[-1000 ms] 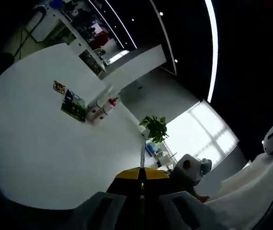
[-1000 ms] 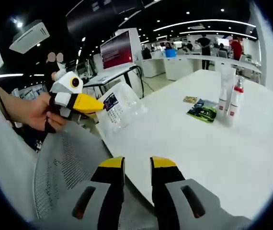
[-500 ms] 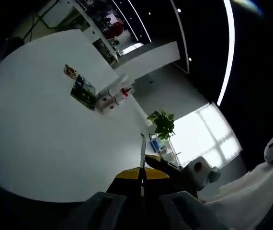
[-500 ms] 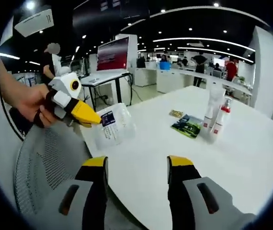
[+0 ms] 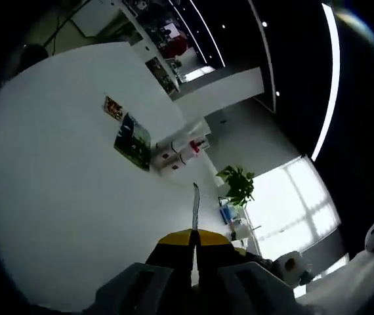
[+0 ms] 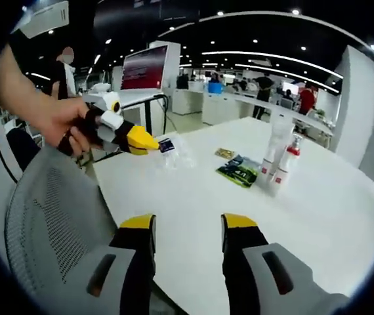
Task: Arrange the skincare products in the storage area until every visible bottle or jar stands upright without overlapping.
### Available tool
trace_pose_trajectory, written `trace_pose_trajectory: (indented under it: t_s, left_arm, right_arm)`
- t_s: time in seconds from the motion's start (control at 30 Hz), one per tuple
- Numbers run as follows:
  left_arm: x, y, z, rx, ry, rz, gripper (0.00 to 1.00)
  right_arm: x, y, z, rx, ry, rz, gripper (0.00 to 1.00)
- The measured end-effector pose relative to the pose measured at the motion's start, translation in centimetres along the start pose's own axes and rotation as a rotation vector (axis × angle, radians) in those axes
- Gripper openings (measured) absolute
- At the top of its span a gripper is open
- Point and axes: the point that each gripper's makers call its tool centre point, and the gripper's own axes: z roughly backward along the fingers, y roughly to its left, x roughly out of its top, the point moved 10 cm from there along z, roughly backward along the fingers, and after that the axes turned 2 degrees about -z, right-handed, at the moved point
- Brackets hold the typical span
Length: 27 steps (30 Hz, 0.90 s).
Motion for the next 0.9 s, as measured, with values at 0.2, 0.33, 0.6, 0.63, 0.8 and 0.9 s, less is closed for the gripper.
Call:
trace_pose_trajectory:
  t_s: [0.2,0.33,0.6,0.63,0.8,0.9]
  left_arm:
    - [4.3,1.9,-2.2,0.065,0.023,0.040,0.01]
    - [6.7,3.0,-3.3,0.093,-0.011,0.078,0.01]
    - [9.4,4.8,-5.3,0.133,-0.069,0.130,0.01]
    - [9.7,5.0,-5.4,0.138,-0.070,0.130,0.01]
    - [11.2,5.6,-6.6,0.155,-0.080,0.135,0.01]
    - [12.0,5.8,-7.3,0.171,-0.067,0.119,0.01]
  right_arm:
    - [0.0,-0.4,0.1,-0.013,-0.012,-0.023,0.38]
    - [-0.1,-0.4,0.1,-0.017,-0.007,-0.030,0.38]
    - [-0.2,-0.4,-0.1,-0.002,0.004,-0.032,0.35]
    - [-0.2,-0.4,-0.1,0.000,0.006,-0.035,0.35]
    - [-0.2,-0.5,-0.2,-0.003,0.011,-0.045,0.35]
    - [-0.3,-0.5,-0.2,-0.009,0.019,-0.044,0.36]
